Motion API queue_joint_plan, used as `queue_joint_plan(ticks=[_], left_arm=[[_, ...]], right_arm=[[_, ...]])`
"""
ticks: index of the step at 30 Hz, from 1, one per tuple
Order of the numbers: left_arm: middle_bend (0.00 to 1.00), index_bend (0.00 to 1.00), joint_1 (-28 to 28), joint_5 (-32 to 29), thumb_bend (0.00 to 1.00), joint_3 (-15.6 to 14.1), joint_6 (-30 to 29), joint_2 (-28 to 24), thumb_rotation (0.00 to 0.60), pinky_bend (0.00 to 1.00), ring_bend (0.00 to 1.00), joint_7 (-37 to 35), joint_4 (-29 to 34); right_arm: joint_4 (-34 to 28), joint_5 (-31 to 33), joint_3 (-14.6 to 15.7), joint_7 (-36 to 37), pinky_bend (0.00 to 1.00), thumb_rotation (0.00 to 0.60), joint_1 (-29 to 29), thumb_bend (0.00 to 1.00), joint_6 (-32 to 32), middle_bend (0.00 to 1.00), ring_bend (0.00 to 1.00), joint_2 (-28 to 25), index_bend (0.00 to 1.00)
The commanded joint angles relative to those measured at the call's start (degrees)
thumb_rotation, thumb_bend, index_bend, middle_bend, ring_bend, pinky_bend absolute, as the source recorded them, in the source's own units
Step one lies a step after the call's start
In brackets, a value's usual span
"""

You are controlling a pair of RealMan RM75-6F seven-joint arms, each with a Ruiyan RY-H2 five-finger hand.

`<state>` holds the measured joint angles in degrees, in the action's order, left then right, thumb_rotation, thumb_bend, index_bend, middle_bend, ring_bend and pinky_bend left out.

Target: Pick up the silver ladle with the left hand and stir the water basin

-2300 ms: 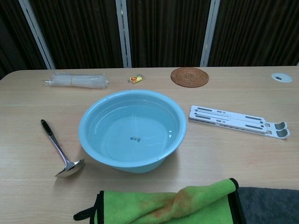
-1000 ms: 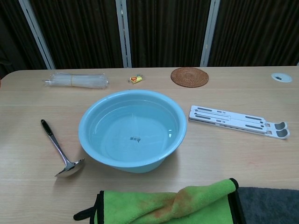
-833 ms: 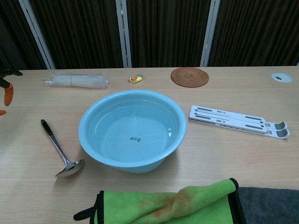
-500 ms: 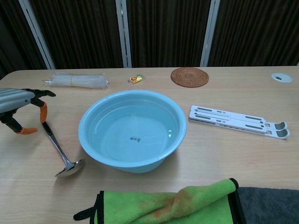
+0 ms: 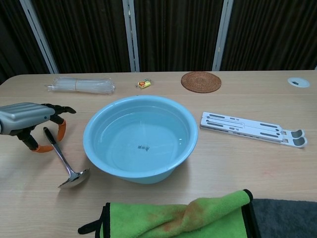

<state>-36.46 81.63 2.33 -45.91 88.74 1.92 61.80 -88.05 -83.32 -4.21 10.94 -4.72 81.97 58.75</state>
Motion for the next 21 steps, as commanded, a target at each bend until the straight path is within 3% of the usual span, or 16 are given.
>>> queue_joint_plan(ticks=[1,7,21], left_arm=[[0.00,0.47,-0.1,-1.0,0.31,-0.4,1.0,-0.6,0.600,0.00,0.00,1.0,0.5],[0.00,0.48,-0.5,-2.9,0.35,-0.4,2.9,0.1,0.600,0.00,0.00,1.6,-1.3],[0.00,0.43,-1.6,-1.7,0.35,-1.1,2.9,3.8,0.600,0.00,0.00,-0.7,-6.6]], right_arm=[[0.0,-0.1,0.0,-0.1,0.00,0.600,0.1,0.02,0.1,0.00,0.00,0.0,0.01],[-0.3,-0.1,0.0,-0.7,0.00,0.600,0.2,0.02,0.1,0.00,0.00,0.0,0.01],[-0.4,0.9,-0.4,-1.1,0.00,0.600,-0.4,0.02,-1.3,0.00,0.00,0.0,0.01]])
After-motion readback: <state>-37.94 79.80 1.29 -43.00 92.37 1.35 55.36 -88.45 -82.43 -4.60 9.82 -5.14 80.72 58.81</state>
